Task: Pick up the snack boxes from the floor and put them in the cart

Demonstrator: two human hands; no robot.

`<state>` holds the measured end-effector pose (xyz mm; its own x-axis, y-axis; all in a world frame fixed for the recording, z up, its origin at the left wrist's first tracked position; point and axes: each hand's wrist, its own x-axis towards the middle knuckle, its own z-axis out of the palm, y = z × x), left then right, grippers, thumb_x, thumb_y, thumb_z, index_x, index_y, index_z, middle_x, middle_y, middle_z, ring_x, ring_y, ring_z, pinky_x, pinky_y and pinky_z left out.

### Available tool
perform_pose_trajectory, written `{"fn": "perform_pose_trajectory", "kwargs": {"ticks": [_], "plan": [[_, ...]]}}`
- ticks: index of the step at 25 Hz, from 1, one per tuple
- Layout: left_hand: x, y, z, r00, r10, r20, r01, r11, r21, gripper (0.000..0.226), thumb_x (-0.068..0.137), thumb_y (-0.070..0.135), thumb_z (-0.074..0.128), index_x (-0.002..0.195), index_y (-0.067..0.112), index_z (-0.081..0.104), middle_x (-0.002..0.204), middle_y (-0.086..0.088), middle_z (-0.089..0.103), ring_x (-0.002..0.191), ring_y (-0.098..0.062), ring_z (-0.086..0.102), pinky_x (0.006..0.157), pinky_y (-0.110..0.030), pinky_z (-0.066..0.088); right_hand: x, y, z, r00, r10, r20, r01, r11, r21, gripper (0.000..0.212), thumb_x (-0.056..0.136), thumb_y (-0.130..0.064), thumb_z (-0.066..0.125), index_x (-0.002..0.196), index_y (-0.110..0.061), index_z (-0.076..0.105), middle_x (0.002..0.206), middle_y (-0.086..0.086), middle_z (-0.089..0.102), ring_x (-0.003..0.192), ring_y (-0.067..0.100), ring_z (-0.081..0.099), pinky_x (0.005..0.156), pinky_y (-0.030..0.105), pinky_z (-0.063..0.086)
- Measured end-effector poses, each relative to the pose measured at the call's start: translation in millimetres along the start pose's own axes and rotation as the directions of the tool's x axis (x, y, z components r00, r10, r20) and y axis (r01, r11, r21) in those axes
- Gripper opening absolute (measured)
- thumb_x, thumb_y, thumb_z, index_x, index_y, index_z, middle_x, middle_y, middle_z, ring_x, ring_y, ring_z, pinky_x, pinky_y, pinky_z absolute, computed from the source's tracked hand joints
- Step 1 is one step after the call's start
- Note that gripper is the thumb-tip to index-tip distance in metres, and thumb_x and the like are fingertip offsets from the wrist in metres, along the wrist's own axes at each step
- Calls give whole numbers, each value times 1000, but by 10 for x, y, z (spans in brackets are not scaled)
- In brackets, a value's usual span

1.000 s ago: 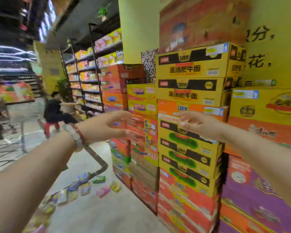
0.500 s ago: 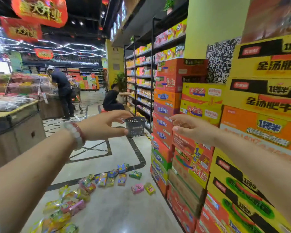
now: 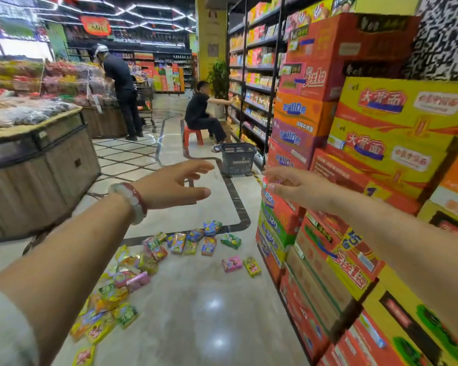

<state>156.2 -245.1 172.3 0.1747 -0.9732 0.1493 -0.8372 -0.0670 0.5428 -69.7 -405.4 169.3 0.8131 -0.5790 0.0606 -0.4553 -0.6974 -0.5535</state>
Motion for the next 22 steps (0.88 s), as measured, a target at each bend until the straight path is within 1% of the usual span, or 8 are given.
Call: {"fn": "perform_pose_trajectory", "kwargs": {"ticks": [4, 6, 8, 12, 16, 18, 20, 22], "plan": [[794, -700, 263, 995, -22, 96, 20, 1000, 21, 55, 88, 33, 59, 138, 30, 36, 141, 7, 40, 124, -8, 42, 99, -25, 38, 940, 557, 357, 996, 63, 56, -66, 996, 59, 43, 95, -41, 49, 137, -31, 44, 130, -8, 50, 115, 12, 47, 90, 23, 37], [1211, -1058, 333, 991, -32, 127, 32, 999, 1, 54, 88, 33, 59, 138, 30, 37, 141, 7, 40, 125, -9, 42, 99, -26, 38, 1433, 800, 496, 993, 82, 83, -89, 992, 89, 41, 95, -41, 49, 135, -33, 46, 132, -7, 51, 120, 15, 49, 96, 28, 40], [1620, -1394, 390, 988, -61, 142, 66, 997, -32, 53, 88, 31, 60, 137, 28, 38, 139, 7, 43, 120, -6, 44, 95, -24, 38, 1939, 1034, 632, 987, 125, 102, -137, 984, 115, 40, 95, -39, 50, 134, -32, 47, 134, -4, 51, 123, 19, 49, 102, 32, 41], [2379, -2002, 585, 973, -112, 200, 121, 992, -37, 53, 88, 29, 60, 137, 27, 40, 130, 9, 45, 113, -5, 44, 90, -20, 35, 2742, 1525, 937, 970, 217, 108, -237, 947, 217, 38, 97, -29, 51, 134, -22, 50, 137, 3, 51, 123, 23, 51, 102, 37, 43], [3218, -2600, 1010, 939, -191, 287, 229, 968, -106, 49, 89, 21, 61, 134, 24, 44, 129, 6, 48, 112, -8, 47, 85, -14, 32, 3478, 2228, 1227, 944, 269, 189, -314, 910, 270, 39, 97, -32, 50, 135, -24, 49, 127, -4, 51, 112, 13, 49, 89, 26, 42], [3705, -2911, 1297, 923, -207, 324, 253, 962, -106, 47, 89, 18, 61, 133, 21, 45, 131, 2, 50, 115, -12, 50, 85, -14, 32, 3925, 2664, 1365, 924, 303, 234, -365, 882, 298, 39, 96, -34, 50, 135, -27, 49, 124, -6, 49, 110, 10, 46, 88, 25, 40], [4163, -3277, 1622, 905, -227, 360, 271, 960, -76, 49, 88, 23, 62, 134, 21, 44, 134, 1, 50, 120, -15, 50, 87, -17, 32, 4404, 3112, 1574, 906, 338, 255, -407, 861, 305, 38, 96, -35, 50, 134, -27, 49, 125, -6, 50, 112, 11, 46, 88, 25, 39], [4631, -3699, 1993, 889, -255, 380, 295, 954, -52, 56, 83, 39, 63, 134, 25, 45, 134, 0, 51, 121, -15, 49, 93, -20, 35, 4893, 3600, 1863, 891, 375, 256, -442, 845, 301, 37, 96, -34, 51, 132, -24, 52, 126, -3, 51, 113, 12, 47, 89, 24, 38]]}}
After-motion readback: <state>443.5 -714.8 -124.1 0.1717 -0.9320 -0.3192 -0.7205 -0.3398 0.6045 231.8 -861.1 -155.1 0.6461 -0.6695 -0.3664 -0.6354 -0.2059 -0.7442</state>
